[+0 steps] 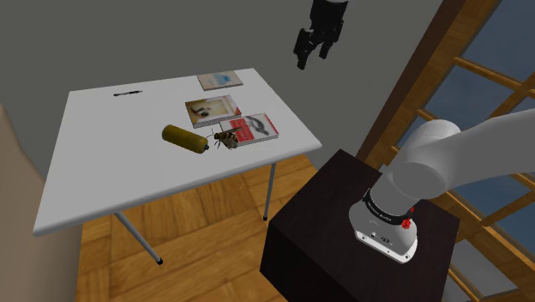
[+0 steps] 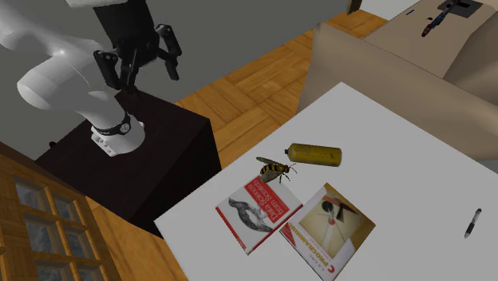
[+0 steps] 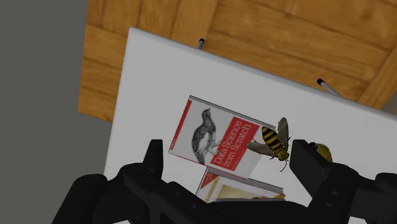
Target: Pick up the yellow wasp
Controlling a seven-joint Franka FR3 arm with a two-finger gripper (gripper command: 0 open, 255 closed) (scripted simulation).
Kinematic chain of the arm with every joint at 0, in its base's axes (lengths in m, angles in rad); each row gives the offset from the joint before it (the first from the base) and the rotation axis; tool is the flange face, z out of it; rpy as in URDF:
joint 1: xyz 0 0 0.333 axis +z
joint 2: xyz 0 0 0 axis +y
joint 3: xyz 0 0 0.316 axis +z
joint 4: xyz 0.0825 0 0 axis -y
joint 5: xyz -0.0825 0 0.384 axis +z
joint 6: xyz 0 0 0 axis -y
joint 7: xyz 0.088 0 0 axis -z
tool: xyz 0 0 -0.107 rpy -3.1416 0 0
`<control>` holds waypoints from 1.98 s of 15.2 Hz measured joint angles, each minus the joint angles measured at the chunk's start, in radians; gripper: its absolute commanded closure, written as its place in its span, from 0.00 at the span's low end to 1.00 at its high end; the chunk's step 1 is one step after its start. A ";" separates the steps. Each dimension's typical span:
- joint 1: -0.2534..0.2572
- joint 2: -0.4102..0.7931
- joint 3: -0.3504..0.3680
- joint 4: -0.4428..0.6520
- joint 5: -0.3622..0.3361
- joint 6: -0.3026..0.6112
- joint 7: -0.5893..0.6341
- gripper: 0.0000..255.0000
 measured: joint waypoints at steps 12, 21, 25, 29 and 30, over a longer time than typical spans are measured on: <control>-0.023 0.356 0.192 -0.015 -0.069 0.297 0.310 0.00; -0.041 0.719 0.282 0.118 -0.259 0.421 0.596 0.00; -0.017 0.889 0.283 0.222 -0.357 0.426 0.718 0.00; 0.024 1.053 0.263 0.331 -0.439 0.423 0.821 0.00; 0.033 1.098 0.253 0.366 -0.458 0.421 0.839 0.00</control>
